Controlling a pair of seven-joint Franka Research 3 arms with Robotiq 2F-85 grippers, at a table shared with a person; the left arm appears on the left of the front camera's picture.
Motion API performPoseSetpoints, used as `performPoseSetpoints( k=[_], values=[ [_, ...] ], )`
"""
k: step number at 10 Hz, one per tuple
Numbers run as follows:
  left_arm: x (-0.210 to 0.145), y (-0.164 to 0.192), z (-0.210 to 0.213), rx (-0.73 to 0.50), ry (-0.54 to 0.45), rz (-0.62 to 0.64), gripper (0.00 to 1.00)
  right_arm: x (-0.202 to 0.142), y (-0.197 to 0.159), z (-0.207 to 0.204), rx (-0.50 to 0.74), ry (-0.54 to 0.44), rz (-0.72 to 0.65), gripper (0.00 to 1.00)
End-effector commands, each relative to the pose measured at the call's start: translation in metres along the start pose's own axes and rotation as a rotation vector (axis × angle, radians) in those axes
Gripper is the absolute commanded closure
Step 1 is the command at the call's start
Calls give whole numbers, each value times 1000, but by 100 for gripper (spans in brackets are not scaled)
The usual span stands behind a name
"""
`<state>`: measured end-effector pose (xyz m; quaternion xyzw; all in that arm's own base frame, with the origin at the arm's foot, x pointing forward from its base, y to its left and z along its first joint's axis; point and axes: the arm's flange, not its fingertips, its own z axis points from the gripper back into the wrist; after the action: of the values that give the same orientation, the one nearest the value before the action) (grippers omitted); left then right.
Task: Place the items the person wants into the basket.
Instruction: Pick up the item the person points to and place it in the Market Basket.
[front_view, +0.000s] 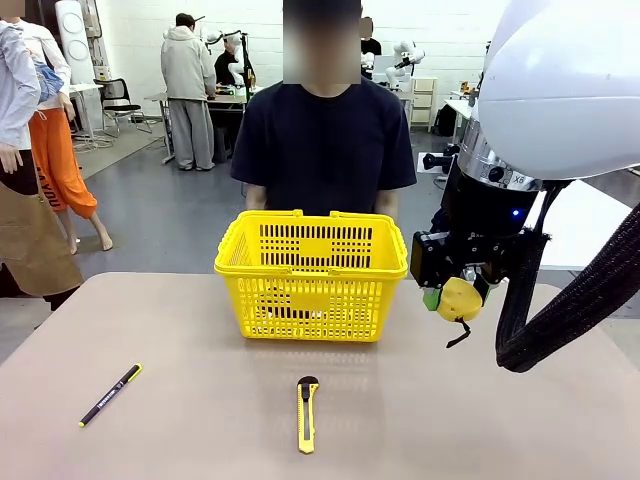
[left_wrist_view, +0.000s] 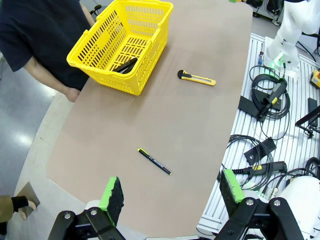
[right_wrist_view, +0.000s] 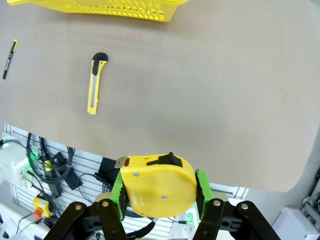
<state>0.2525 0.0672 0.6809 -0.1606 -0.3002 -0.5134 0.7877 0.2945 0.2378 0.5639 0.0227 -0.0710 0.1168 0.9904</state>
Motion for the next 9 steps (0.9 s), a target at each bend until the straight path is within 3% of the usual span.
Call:
performPoseSetpoints(
  k=[1,3,4,7,9],
  values=[
    [0,-1,0,-4,-7,-5,0,0,-2,1,4,0,6,100],
    [0,-1,0,-4,-7,-5,0,0,-2,1,4,0,6,100],
    [0,-1,0,-4,-7,-5,0,0,0,0,0,0,0,35],
    [0,-1,0,-4,-7,-5,0,111,37,45,126,29,113,35],
    [0,-1,0,-4,-7,-5,0,159,63,49,145,-8,164,35]
  ],
)
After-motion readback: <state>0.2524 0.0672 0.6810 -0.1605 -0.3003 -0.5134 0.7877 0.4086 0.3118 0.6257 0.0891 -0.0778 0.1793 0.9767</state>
